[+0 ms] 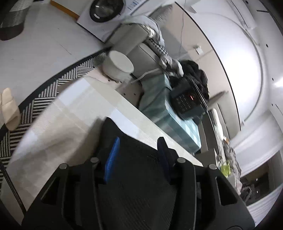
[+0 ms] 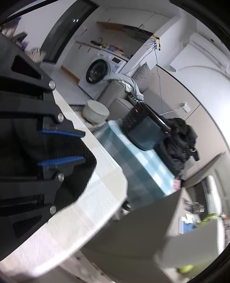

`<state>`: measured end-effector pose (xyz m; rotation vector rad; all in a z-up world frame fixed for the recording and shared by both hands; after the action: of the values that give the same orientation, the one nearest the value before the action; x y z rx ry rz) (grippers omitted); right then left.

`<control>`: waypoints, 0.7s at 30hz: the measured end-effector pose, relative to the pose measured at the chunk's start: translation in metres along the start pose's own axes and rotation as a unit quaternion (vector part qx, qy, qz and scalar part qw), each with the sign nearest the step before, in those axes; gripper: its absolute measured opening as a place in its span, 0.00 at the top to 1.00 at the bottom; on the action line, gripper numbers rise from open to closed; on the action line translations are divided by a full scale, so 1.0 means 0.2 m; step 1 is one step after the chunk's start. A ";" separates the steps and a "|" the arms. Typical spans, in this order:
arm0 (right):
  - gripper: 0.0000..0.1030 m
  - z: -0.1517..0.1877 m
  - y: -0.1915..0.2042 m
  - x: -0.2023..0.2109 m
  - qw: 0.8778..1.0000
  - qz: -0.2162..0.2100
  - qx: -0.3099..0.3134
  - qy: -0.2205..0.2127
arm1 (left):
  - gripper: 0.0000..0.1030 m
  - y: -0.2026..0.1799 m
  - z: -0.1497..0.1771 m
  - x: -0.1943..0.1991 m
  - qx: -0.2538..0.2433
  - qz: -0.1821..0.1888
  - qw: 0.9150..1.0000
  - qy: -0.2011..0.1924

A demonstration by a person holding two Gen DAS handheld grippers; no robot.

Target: Fold small clothes

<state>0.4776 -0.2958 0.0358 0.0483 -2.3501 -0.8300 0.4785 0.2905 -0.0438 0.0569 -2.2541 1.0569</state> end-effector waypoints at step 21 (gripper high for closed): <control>0.64 0.36 -0.10 0.04 0.970 0.106 0.172 0.136 | 0.55 0.20 0.42 0.34 -0.135 -0.100 0.984 0.056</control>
<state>0.4275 -0.2735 -0.0137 0.0517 -2.1642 -0.2850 0.3677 0.2727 -0.0715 0.1039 -2.2153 0.6274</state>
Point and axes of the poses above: each gripper's, at about its wrist camera, not at the fingertips, and x roughly against the way its jaws point, y to its left, z to its underside, the point moved 5 cm from there along -x, roughly the way its jaws point, and after that the axes turned 2 degrees about -x, right-handed, at the moved point
